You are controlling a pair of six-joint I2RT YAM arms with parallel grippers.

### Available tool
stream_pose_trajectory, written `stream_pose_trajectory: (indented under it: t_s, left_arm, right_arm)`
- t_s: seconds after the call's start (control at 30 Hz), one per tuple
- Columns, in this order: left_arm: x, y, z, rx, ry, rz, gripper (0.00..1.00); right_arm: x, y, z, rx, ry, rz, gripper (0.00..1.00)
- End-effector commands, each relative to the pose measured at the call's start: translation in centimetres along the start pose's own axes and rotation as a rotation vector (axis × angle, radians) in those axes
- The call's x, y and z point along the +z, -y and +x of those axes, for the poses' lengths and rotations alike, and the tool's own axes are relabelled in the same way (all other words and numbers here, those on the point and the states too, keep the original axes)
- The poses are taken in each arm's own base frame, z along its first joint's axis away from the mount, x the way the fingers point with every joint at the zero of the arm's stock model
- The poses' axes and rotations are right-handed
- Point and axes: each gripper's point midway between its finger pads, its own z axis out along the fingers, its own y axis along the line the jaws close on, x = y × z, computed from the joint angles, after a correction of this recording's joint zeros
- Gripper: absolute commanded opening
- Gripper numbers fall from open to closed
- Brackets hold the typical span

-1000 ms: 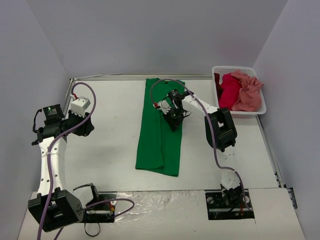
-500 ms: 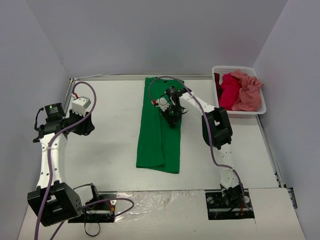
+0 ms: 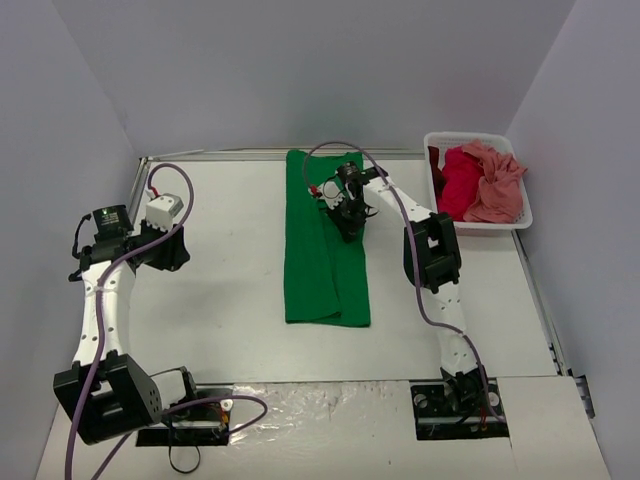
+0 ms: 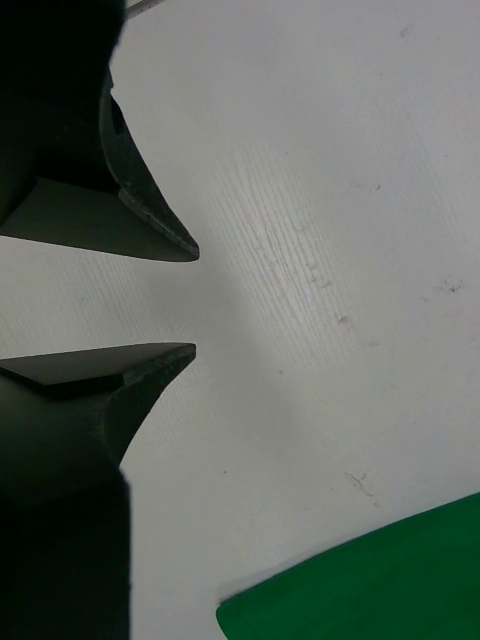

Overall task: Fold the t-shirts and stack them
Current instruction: Rotate the tshirt 90 degrees

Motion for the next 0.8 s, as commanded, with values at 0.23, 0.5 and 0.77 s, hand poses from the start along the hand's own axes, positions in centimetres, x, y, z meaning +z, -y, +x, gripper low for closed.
stream_pose_trajectory:
  t_s: [0.23,0.5,0.77]
  left_arm:
    - [-0.2,-0.1,-2.1,0.037,0.039,-0.018,0.37]
    - [-0.2,-0.2,-2.5,0.047,0.039,-0.033,0.37]
    - [-0.5,0.0,-3.3,0.054,0.039,-0.034,0.37]
  right_arm:
    - [1.6,3.4,1.1,0.032,-0.041,0.059,0.00]
    - [1.8,4.2,0.0,0.024,-0.020,0.072,0.00]
    - [1.1,3.8,-0.3,0.018,-0.015,0.055,0.00]
